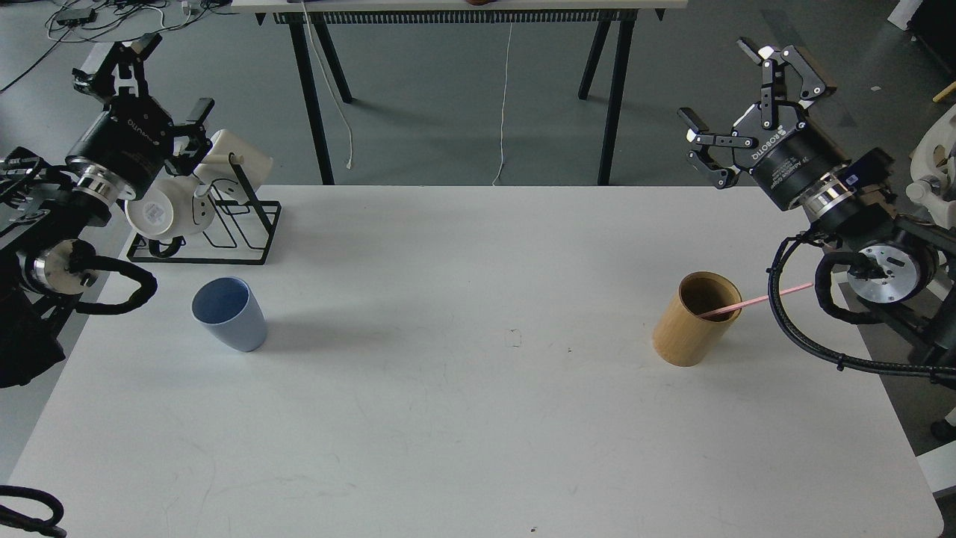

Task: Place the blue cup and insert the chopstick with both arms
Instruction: 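Move the left gripper down toward the tipped blue cup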

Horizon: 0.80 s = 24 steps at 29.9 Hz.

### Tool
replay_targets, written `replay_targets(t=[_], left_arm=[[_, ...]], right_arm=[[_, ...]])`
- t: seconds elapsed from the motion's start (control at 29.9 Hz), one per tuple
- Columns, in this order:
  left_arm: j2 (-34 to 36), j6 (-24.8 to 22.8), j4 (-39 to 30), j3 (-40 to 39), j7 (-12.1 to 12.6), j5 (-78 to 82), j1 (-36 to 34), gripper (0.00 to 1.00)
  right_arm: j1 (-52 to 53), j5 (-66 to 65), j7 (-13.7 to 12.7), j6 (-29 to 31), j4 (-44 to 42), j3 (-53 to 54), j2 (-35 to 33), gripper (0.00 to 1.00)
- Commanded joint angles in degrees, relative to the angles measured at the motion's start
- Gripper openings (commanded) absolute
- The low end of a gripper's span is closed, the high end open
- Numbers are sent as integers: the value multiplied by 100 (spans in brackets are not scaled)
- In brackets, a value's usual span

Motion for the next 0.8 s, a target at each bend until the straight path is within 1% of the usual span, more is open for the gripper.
replay_targets(t=[0.0, 0.07, 0.23, 0.33, 0.4, 0.43, 0.5, 0.53, 0.6, 0.67, 0.77], left_arm=[[20, -1, 30, -186, 1, -33, -1, 99], [99, -1, 21, -204, 1, -25, -53, 99], [766, -1, -40, -81, 1, 142, -422, 99], [1171, -1, -75, -72, 1, 694, -685, 99], [1356, -1, -224, -72, 1, 1230, -844, 99], [1478, -1, -425, -72, 1, 1537, -940, 99], [1873, -1, -1092, -72, 1, 2152, -1003, 99], [2119, -1, -1495, -72, 1, 2434, -1003, 99], [2690, -1, -2558, -3, 1, 3031, -1011, 99], [3173, -1, -3236, 260, 1, 3515, -1055, 99], [3509, -1, -3599, 770, 1, 4507, -1091, 99]], right_arm=[[-27, -1, 0, 0, -1, 40, -9, 97], [-70, -1, 0, 0, -10, 49, -9, 97], [-88, -9, 0, 0, -45, 41, -9, 97], [-88, -9, 0, 0, -71, 49, -9, 97], [-88, -9, 0, 0, -62, 76, -9, 97], [-88, -9, 0, 0, -54, 84, -9, 97], [-88, -9, 0, 0, -36, 111, -1, 97], [-97, -9, 0, 0, -36, 111, -1, 97], [-176, -9, 0, 0, -45, 111, -1, 97], [-229, -9, 0, 0, -45, 120, -1, 97], [-334, -9, 0, 0, -45, 120, -18, 97]])
